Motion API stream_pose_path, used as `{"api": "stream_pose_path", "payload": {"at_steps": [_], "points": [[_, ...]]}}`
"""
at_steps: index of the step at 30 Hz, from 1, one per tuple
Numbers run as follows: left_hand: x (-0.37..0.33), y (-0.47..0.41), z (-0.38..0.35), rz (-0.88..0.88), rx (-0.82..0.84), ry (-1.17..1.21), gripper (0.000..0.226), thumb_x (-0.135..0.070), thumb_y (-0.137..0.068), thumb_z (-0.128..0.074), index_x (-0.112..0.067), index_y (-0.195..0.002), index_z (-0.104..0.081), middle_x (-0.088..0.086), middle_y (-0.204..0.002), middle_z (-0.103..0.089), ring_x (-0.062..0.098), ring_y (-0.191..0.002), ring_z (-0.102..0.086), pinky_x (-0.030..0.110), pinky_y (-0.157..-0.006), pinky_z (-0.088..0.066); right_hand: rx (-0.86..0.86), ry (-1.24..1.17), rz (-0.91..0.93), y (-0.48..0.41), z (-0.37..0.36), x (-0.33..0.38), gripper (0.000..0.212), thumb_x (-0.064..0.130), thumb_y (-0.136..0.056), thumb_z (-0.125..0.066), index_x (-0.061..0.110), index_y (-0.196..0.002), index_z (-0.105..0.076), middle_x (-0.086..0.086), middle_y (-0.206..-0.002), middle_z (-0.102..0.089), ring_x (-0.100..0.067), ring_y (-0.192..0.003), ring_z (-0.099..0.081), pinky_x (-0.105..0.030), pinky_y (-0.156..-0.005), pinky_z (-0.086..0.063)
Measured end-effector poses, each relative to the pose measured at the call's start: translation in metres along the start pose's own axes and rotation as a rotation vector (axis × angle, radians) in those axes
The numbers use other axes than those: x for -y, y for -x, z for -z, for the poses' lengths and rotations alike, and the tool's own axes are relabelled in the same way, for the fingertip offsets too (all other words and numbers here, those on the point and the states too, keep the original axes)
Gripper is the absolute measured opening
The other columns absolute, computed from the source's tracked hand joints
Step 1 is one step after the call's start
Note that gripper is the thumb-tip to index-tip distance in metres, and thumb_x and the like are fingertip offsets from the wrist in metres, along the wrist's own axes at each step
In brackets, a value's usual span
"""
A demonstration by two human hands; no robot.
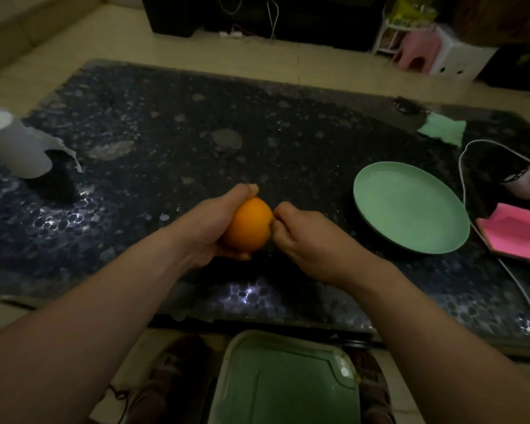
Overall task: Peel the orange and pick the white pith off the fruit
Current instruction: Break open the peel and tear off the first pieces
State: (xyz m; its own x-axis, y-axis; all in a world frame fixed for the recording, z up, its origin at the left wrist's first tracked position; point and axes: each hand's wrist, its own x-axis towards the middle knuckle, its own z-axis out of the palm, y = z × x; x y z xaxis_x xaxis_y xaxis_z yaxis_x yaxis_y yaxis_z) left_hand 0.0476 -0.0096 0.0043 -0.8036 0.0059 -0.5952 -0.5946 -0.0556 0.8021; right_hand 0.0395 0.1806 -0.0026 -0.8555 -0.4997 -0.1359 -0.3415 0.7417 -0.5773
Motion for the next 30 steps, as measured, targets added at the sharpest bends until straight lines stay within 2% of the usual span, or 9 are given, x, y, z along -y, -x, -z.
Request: {"api": "stream_pose_path", "payload": {"at_steps": [2, 6, 12, 15, 18, 21, 24, 28, 30], "points": [[0.000, 0.000, -0.005, -0.034, -0.016, -0.058, 0.042, -0.058, -0.097, -0.064, -0.021, -0.117, -0.066, 0.011, -0.106, -0.072, 0.025, -0.079, -0.072, 0.033, -0.052, -0.056, -0.001, 0.045, -0.010, -0.002, -0.001, 0.000, 0.022, 0.038, -0.107, -0.048, 0.019, -0.095, -0.049, -0.001, -0.080, -0.060, -0.020, -0.068, -0.059, -0.039, -0.059, -0.043], [0.000, -0.003, -0.006, -0.040, -0.024, -0.076, 0.040, -0.058, -0.097, -0.063, -0.021, -0.114, -0.066, 0.011, -0.105, -0.073, 0.025, -0.079, -0.072, 0.033, -0.051, -0.055, -0.005, -0.055, -0.039, -0.003, 0.002, -0.001, 0.017, 0.031, -0.103, -0.053, 0.018, -0.093, -0.052, -0.002, -0.082, -0.064, -0.021, -0.071, -0.063, -0.044, -0.065, -0.052], [-0.002, -0.010, 0.004, 0.016, 0.002, 0.020, 0.054, -0.063, -0.089, -0.069, -0.021, -0.123, -0.066, 0.014, -0.109, -0.076, 0.027, -0.081, -0.075, 0.036, -0.055, -0.058, -0.049, -0.259, -0.039, -0.001, 0.003, -0.005, 0.017, 0.029, -0.108, -0.048, 0.019, -0.098, -0.057, 0.000, -0.083, -0.067, -0.015, -0.072, -0.066, -0.039, -0.065, -0.054], [-0.001, -0.012, 0.009, 0.038, 0.050, 0.064, 0.061, -0.066, -0.085, -0.073, -0.022, -0.127, -0.068, 0.012, -0.110, -0.080, 0.026, -0.085, -0.078, 0.039, -0.061, -0.061, -0.047, -0.208, -0.014, -0.001, 0.005, -0.006, 0.022, 0.035, -0.111, -0.046, 0.021, -0.097, -0.055, 0.000, -0.082, -0.067, -0.020, -0.073, -0.066, -0.045, -0.067, -0.055], [0.002, -0.013, 0.007, 0.007, 0.053, 0.128, 0.064, -0.062, -0.081, -0.079, -0.022, -0.130, -0.067, 0.011, -0.116, -0.079, 0.027, -0.097, -0.079, 0.047, -0.074, -0.064, -0.127, -0.001, 0.039, 0.000, 0.002, -0.003, 0.023, 0.037, -0.110, -0.046, 0.021, -0.093, -0.050, 0.002, -0.075, -0.061, -0.021, -0.066, -0.060, -0.048, -0.063, -0.051], [0.006, -0.010, 0.004, -0.009, 0.029, 0.114, 0.061, -0.059, -0.083, -0.080, -0.020, -0.128, -0.068, 0.015, -0.120, -0.077, 0.025, -0.090, -0.077, 0.043, -0.069, -0.063, -0.208, 0.117, 0.075, 0.000, 0.001, 0.006, 0.023, 0.037, -0.106, -0.049, 0.019, -0.091, -0.051, 0.001, -0.072, -0.059, -0.024, -0.066, -0.060, -0.045, -0.061, -0.048], [0.007, -0.004, 0.007, 0.051, 0.058, 0.240, 0.052, -0.055, -0.087, -0.075, -0.019, -0.124, -0.069, 0.014, -0.104, -0.078, 0.025, -0.077, -0.077, 0.041, -0.060, -0.062, -0.239, -0.361, -0.044, 0.001, 0.002, 0.016, 0.023, 0.026, -0.104, -0.054, 0.013, -0.086, -0.060, -0.002, -0.068, -0.066, -0.014, -0.059, -0.060, -0.032, -0.055, -0.048], [0.008, 0.003, 0.009, 0.086, 0.126, 0.433, 0.049, -0.054, -0.091, -0.068, -0.017, -0.122, -0.067, 0.019, -0.099, -0.076, 0.033, -0.079, -0.077, 0.039, -0.058, -0.063, -0.226, -1.155, -0.384, -0.003, -0.005, 0.017, 0.024, 0.022, -0.104, -0.052, 0.015, -0.084, -0.064, 0.000, -0.058, -0.055, -0.012, -0.049, -0.046, -0.023, -0.044, -0.034], [0.008, 0.004, 0.011, 0.071, 0.109, 0.490, 0.052, -0.054, -0.092, -0.068, -0.013, -0.123, -0.065, 0.023, -0.100, -0.075, 0.039, -0.084, -0.077, 0.040, -0.058, -0.064, -0.236, -1.042, -0.416, -0.007, -0.006, 0.010, 0.026, 0.025, -0.107, -0.051, 0.013, -0.091, -0.068, 0.001, -0.061, -0.059, -0.010, -0.049, -0.050, -0.022, -0.045, -0.037]]}}
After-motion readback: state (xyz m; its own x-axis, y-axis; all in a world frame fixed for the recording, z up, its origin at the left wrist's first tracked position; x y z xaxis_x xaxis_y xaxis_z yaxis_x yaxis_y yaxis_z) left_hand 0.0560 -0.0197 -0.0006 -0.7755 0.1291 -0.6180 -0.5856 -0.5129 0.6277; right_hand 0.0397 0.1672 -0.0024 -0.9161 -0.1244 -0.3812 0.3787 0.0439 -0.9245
